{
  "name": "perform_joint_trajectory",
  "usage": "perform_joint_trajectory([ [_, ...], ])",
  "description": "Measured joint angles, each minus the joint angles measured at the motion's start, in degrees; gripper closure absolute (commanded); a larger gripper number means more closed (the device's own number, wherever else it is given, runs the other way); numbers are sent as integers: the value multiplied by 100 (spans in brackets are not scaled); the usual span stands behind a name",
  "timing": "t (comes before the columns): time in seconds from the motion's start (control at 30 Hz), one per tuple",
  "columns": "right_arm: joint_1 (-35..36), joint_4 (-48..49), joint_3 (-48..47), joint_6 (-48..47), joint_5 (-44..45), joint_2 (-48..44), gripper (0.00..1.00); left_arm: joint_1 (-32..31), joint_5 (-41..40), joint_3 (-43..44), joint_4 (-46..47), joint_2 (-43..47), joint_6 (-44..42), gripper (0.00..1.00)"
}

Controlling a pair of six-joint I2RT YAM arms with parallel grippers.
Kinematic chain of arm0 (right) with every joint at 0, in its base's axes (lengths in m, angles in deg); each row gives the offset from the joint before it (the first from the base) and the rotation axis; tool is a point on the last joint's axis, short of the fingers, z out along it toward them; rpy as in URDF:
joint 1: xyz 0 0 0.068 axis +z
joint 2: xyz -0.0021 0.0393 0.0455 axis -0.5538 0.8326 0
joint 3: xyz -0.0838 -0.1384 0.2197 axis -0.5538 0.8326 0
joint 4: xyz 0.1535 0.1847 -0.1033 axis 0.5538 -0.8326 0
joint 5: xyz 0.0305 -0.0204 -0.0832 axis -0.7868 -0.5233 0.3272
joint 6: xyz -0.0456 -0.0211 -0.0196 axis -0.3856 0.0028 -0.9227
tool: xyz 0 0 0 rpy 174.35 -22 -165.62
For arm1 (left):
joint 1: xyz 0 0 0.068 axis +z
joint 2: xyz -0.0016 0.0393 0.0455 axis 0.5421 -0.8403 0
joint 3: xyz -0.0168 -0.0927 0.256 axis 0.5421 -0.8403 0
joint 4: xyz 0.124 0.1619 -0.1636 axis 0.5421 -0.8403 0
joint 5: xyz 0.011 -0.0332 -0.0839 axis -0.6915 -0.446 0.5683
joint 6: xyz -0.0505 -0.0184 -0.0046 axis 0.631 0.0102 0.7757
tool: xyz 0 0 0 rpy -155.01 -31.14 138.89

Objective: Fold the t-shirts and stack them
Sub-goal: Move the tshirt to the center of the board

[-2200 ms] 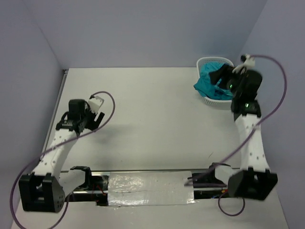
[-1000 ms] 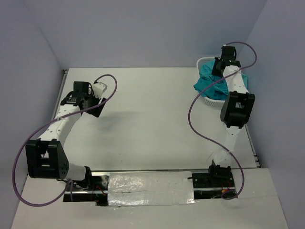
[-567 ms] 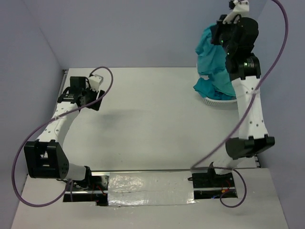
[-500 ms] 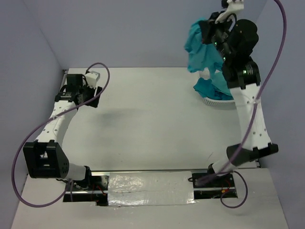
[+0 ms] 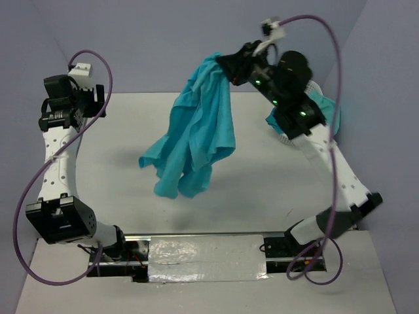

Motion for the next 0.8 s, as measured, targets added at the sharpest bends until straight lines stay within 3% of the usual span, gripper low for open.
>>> perform_joint_trajectory([
  [0.03,-33,-120,33,195,13,282,43,9,22,122,-11,-33,-15,18],
  [0.07,-79,-203,22,345,4,577,29,9,79,203,-37,-61,-33,18],
  [0.1,-179,-334,-55,407,-125,1069,1,-2,151,354,-50,-138,-79,18],
  [0.3,-730,-1757,-946,297,-87,3633,0,-149,621,330,-435,-457,-643,20],
  [0.37,-807,-2072,-673,229,28,3759,0,-348,691,92,-741,-485,-1075,18],
  [0.47,-575,-1805,981,81,168,2826,0,-861,774,-551,-1255,-450,-1845,15],
  [0.57,442,-1333,2806,-393,472,1392,0,-1362,903,-1355,-1808,-393,-2518,13],
  [0.67,1987,-763,3534,-1217,466,638,4,-1355,933,-1947,-2090,-275,-2656,15],
  [0.8,3211,-291,3099,-2031,177,1025,4,140,1373,-1762,-1882,-343,-2127,18],
])
